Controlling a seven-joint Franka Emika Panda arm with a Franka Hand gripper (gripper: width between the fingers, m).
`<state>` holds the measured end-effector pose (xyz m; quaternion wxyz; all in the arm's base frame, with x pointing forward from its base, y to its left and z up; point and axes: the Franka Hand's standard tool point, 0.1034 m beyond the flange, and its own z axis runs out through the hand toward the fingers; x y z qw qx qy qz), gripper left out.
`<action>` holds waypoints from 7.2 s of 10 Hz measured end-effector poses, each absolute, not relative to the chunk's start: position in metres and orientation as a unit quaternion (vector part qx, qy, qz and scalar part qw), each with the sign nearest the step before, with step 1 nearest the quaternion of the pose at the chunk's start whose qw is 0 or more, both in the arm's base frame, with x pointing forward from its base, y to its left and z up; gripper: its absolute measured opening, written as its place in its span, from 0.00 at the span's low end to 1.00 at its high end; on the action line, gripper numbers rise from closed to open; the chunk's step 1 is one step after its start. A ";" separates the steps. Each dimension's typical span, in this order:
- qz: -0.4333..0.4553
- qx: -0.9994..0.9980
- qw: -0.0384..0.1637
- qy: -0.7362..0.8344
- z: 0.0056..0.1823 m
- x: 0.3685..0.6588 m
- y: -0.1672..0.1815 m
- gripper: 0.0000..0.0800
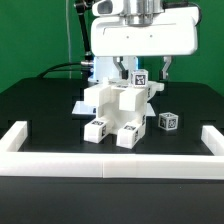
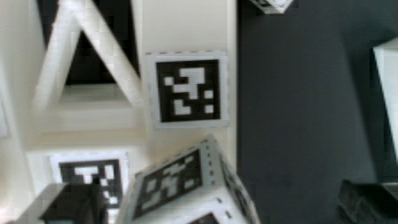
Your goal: Assemble chair
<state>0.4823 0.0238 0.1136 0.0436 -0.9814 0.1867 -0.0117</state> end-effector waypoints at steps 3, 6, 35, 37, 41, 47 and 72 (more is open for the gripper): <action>-0.017 -0.997 0.038 0.059 0.113 0.482 0.023 0.81; -0.022 -0.998 0.033 -0.048 0.114 0.483 0.018 0.81; 0.002 -0.877 0.049 0.478 0.111 0.484 0.024 0.81; -0.001 -0.910 0.049 0.411 0.111 0.484 0.023 0.81; -0.010 -0.970 0.040 0.238 0.112 0.483 0.027 0.81; -0.017 -0.999 0.034 0.036 0.111 0.483 0.024 0.81; 0.003 -0.866 0.046 0.498 0.108 0.484 0.028 0.63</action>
Offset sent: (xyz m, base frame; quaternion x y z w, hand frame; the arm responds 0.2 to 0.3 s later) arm -0.0011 -0.0005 0.0011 -0.0097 0.0113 -0.2155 0.9764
